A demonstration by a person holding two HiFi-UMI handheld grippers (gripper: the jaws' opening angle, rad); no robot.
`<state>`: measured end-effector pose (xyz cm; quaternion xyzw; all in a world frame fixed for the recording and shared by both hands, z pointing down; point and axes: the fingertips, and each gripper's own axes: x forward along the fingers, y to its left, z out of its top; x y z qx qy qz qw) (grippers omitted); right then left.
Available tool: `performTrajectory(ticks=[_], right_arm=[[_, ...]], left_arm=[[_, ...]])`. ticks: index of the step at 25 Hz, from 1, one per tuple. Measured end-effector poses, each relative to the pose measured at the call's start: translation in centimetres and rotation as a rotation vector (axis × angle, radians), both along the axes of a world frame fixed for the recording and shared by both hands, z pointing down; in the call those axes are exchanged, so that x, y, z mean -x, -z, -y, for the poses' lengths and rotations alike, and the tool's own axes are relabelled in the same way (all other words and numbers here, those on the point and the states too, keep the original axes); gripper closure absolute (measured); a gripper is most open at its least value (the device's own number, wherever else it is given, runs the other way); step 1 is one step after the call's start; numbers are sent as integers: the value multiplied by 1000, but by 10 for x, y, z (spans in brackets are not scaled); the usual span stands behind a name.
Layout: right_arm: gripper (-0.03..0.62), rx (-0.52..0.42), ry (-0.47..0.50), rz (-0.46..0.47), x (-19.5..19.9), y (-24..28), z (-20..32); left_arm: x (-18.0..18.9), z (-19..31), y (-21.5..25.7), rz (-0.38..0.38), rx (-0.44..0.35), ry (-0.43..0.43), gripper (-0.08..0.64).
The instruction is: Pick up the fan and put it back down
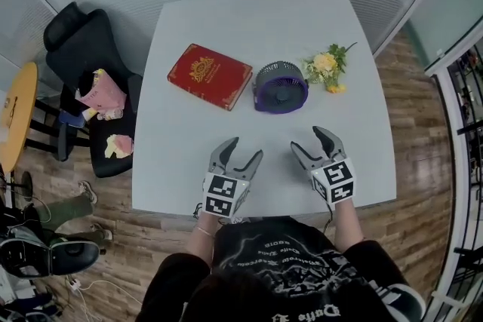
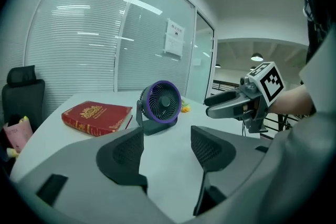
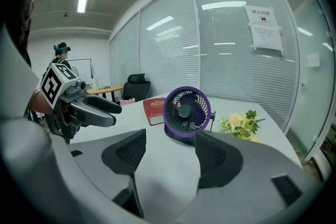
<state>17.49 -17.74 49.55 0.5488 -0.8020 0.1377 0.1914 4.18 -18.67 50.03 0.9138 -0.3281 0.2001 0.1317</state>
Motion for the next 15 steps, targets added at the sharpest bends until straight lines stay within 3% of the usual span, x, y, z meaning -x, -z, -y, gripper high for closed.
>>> performTrajectory(ticks=[5, 9, 15], right_arm=[[291, -16, -36, -7, 16, 4, -37], [293, -18, -52, -9, 26, 3, -61], [293, -36, -75, 2, 38, 10, -79]], left_arm=[[15, -27, 13, -15, -64, -6, 273], [32, -47, 12, -41, -29, 28, 273], [50, -66, 10, 1, -68, 21, 273]])
